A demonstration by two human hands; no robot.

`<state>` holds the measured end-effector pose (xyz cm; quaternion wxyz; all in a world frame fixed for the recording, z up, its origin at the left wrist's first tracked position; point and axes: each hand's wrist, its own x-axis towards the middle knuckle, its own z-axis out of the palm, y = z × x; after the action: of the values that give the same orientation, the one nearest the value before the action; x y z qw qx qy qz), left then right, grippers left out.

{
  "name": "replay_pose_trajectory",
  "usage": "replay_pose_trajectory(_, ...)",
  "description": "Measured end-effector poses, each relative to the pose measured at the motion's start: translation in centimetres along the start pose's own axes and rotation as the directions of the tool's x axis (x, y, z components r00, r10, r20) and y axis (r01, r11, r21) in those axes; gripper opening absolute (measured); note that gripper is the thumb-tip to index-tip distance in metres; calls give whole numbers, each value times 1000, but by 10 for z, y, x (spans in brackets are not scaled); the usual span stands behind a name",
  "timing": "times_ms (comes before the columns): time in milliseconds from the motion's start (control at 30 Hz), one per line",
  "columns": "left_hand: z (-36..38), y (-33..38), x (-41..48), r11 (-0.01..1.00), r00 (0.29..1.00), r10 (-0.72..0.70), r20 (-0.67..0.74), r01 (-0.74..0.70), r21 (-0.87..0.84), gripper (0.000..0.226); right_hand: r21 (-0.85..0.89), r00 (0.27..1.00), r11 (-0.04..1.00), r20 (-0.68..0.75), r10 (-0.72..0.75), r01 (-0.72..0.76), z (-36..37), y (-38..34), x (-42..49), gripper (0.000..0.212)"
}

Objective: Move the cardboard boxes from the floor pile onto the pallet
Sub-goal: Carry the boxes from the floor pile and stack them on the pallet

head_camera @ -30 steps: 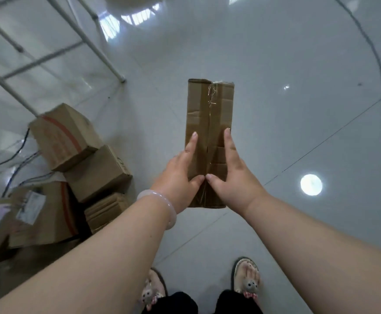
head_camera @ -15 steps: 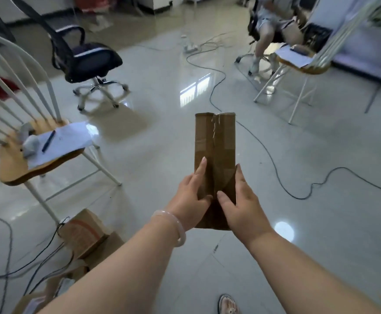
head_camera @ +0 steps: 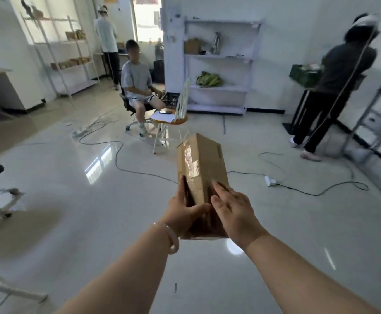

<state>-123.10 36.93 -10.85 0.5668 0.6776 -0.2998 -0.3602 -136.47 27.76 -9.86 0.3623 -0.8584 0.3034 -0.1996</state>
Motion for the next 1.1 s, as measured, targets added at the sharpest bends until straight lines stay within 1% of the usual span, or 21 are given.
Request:
replay_pose_trajectory(67,33,22,-9,996,994,20,106,-11,-93,122,-60,992,994,-97,85,-92,-42,20,-21,56)
replay_pose_trajectory(100,51,32,-14,990,987,27,160,-4,-138,116,-61,983,988,-131,131,-140,-63,30,-33,59)
replay_pose_trajectory(133,69,40,-19,985,975,32,221,7,-173,110,-33,974,984,-147,171,-178,-83,40,-46,62)
replay_pose_trajectory(167,89,48,-25,982,956,35,290,21,-190,104,32,969,980,-147,199,-196,-102,49,-61,65)
replay_pose_trajectory(233,134,60,-41,980,909,33,416,52,-191,94,214,963,955,-129,235,-205,-137,61,-96,69)
replay_pose_trajectory(300,185,68,-62,979,876,25,481,76,-190,83,317,944,917,-143,298,-242,-171,73,-139,71)
replay_pose_trajectory(400,268,69,-96,990,843,40,537,40,-138,68,334,891,882,-196,409,-331,-223,97,-209,72)
replay_pose_trajectory(467,323,72,-116,996,798,68,599,-21,-86,61,338,842,856,-244,481,-391,-255,115,-256,72)
replay_pose_trajectory(500,350,75,-126,997,764,75,641,-45,-63,59,335,812,844,-278,512,-418,-269,124,-279,72)
replay_pose_trajectory(567,403,80,-147,996,693,65,718,-86,-7,61,320,745,824,-358,562,-467,-298,142,-324,73)
replay_pose_trajectory(700,492,79,-194,968,594,12,805,-208,139,78,334,608,776,-485,629,-535,-340,177,-405,77)
replay_pose_trajectory(733,510,76,-206,955,555,-5,832,-244,169,81,344,573,765,-513,639,-545,-346,184,-424,78)
replay_pose_trajectory(767,526,72,-217,953,501,-16,865,-255,165,84,355,541,752,-532,651,-555,-351,190,-442,79)
replay_pose_trajectory(867,569,63,-246,981,292,-2,956,-187,59,92,347,477,720,-567,672,-602,-365,206,-493,81)
replay_pose_trajectory(900,584,60,-254,985,243,-3,970,-166,45,94,351,453,709,-580,677,-611,-370,210,-509,81)
replay_pose_trajectory(967,613,56,-272,987,175,8,984,-162,21,93,378,396,681,-598,696,-627,-379,216,-537,82)
replay_pose_trajectory(1067,654,44,-293,954,100,29,995,-301,2,83,380,296,617,-630,718,-689,-387,226,-573,84)
replay_pose_trajectory(1100,666,42,-300,958,64,14,998,-288,5,82,391,258,593,-637,726,-704,-389,229,-583,84)
